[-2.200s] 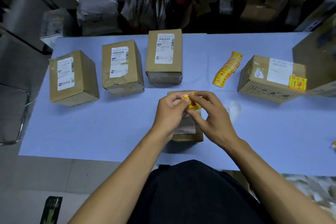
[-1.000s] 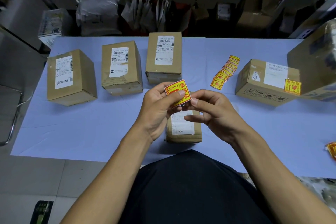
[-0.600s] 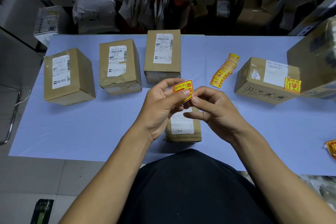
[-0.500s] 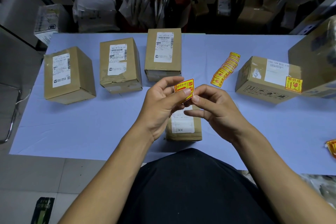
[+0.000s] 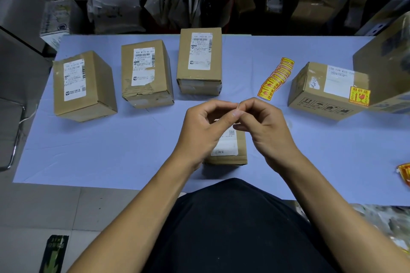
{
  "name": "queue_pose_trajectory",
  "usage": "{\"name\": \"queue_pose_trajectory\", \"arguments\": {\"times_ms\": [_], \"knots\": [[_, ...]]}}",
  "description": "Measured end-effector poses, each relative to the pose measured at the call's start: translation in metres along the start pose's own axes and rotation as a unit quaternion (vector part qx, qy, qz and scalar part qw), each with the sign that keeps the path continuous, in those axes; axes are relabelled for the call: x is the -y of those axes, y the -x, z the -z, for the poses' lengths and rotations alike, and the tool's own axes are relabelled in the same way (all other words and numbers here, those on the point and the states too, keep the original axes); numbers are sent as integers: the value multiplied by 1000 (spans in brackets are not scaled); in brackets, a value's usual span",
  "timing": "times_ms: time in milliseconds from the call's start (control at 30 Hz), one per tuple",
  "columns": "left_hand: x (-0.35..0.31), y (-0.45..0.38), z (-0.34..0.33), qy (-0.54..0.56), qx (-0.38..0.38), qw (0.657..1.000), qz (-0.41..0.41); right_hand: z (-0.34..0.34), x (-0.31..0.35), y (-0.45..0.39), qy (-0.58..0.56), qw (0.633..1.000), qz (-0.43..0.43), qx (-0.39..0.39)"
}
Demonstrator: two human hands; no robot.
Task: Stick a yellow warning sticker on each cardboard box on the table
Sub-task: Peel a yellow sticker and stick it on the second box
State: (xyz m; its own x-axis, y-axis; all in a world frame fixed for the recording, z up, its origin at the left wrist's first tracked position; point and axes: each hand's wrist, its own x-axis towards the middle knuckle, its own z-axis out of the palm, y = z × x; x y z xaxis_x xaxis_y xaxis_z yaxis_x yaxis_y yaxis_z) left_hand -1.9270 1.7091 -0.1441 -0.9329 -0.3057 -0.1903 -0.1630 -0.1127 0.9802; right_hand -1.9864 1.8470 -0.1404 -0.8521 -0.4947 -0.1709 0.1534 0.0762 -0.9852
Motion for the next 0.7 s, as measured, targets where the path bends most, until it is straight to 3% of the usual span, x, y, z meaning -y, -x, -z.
{"name": "queue_pose_trajectory", "arguments": {"times_ms": [167,333,433,567,700], "knots": [[18,-1,-7,30,-49,997,52,4,-16,4,10,999,-33,-21],[29,-12,-3,157,-172,954,187,25,-53,0,-9,976,-177,-125],[34,-16,5,171,-193,942,214,44,-85,-2,7,951,-249,-184],[43,-16,7,134,-177,950,220,61,-119,0,132,930,-300,-167],[50,-16,3,102,-172,952,232,60,-123,0,265,913,-268,-155]]}}
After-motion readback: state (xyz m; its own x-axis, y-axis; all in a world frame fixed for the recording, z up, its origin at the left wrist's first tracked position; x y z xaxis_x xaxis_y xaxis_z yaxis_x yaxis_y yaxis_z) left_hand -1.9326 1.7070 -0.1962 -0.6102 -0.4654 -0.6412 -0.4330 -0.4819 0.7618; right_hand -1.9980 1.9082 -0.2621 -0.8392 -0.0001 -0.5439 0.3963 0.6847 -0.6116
